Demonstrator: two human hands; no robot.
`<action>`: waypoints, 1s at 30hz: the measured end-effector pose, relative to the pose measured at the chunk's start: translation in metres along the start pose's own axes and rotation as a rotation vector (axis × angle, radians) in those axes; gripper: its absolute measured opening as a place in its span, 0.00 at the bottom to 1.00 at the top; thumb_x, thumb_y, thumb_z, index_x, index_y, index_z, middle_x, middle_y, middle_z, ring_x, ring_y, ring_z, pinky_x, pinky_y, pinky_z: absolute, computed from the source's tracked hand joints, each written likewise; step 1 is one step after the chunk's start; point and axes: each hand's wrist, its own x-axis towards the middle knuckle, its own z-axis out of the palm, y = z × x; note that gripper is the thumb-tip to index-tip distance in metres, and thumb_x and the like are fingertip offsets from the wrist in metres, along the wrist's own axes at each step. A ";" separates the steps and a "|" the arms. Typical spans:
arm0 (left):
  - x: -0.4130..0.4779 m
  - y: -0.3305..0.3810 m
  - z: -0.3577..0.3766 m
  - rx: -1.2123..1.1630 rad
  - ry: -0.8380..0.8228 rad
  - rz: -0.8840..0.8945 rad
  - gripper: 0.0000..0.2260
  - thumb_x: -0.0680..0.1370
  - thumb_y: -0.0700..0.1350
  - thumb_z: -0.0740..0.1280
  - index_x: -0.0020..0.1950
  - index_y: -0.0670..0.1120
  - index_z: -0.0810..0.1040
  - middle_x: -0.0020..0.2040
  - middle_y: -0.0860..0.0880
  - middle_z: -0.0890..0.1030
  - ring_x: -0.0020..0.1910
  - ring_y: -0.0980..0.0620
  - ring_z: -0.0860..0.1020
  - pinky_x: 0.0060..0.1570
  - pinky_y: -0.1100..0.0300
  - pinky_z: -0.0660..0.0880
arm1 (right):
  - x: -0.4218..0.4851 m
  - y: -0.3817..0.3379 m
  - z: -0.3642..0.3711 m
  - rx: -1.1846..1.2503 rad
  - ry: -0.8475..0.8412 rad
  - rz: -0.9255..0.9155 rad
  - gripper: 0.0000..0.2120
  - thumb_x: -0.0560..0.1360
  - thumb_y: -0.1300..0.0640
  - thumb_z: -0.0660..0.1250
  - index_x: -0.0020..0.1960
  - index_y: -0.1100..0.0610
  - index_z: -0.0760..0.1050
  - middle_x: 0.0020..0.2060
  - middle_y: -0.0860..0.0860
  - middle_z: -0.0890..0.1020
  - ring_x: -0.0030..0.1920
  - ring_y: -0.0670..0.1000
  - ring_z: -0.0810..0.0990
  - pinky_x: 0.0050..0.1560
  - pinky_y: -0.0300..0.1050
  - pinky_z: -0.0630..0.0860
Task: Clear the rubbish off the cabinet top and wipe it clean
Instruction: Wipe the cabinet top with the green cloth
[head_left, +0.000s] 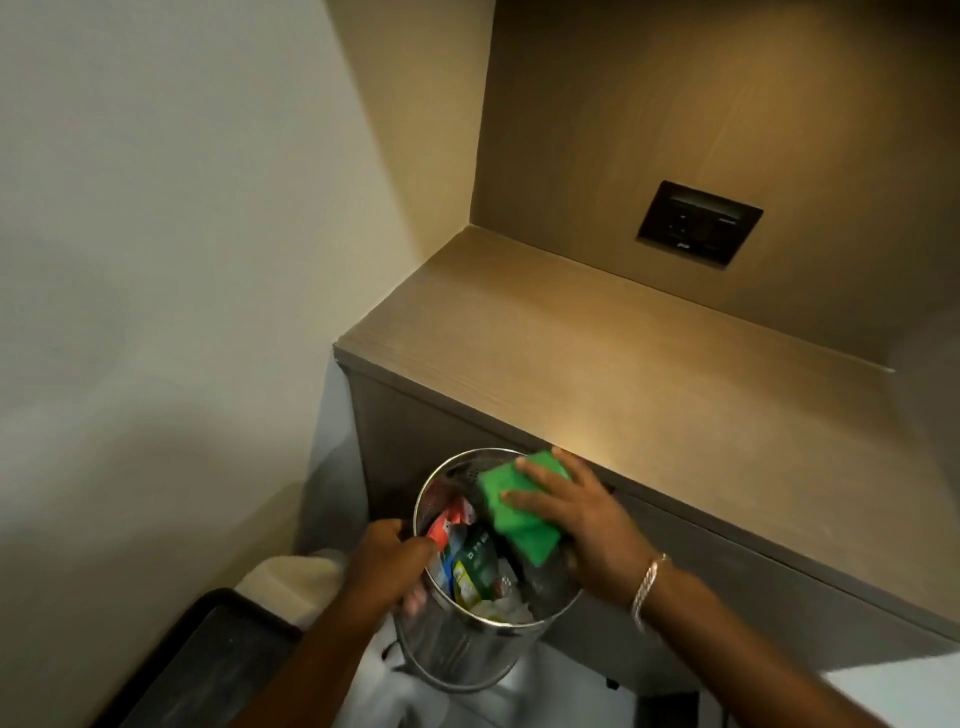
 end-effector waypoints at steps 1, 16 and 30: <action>0.000 0.000 0.000 -0.004 0.001 0.000 0.06 0.72 0.41 0.67 0.40 0.38 0.80 0.18 0.44 0.76 0.14 0.50 0.71 0.17 0.64 0.68 | -0.012 -0.010 0.012 -0.016 -0.044 -0.007 0.34 0.68 0.65 0.71 0.69 0.44 0.68 0.75 0.49 0.63 0.75 0.62 0.55 0.70 0.58 0.61; -0.068 -0.081 0.110 0.236 0.020 0.103 0.13 0.71 0.47 0.67 0.55 0.57 0.76 0.47 0.47 0.86 0.44 0.42 0.84 0.47 0.47 0.82 | -0.125 -0.003 0.079 0.178 0.101 0.239 0.32 0.62 0.66 0.61 0.66 0.54 0.74 0.66 0.56 0.76 0.66 0.59 0.74 0.73 0.54 0.61; 0.070 -0.369 0.383 0.311 -0.083 -0.210 0.18 0.76 0.49 0.65 0.66 0.52 0.73 0.60 0.42 0.82 0.59 0.39 0.79 0.60 0.51 0.75 | -0.301 0.204 0.443 0.448 0.072 0.744 0.28 0.65 0.69 0.66 0.65 0.56 0.74 0.62 0.56 0.80 0.62 0.57 0.77 0.66 0.47 0.70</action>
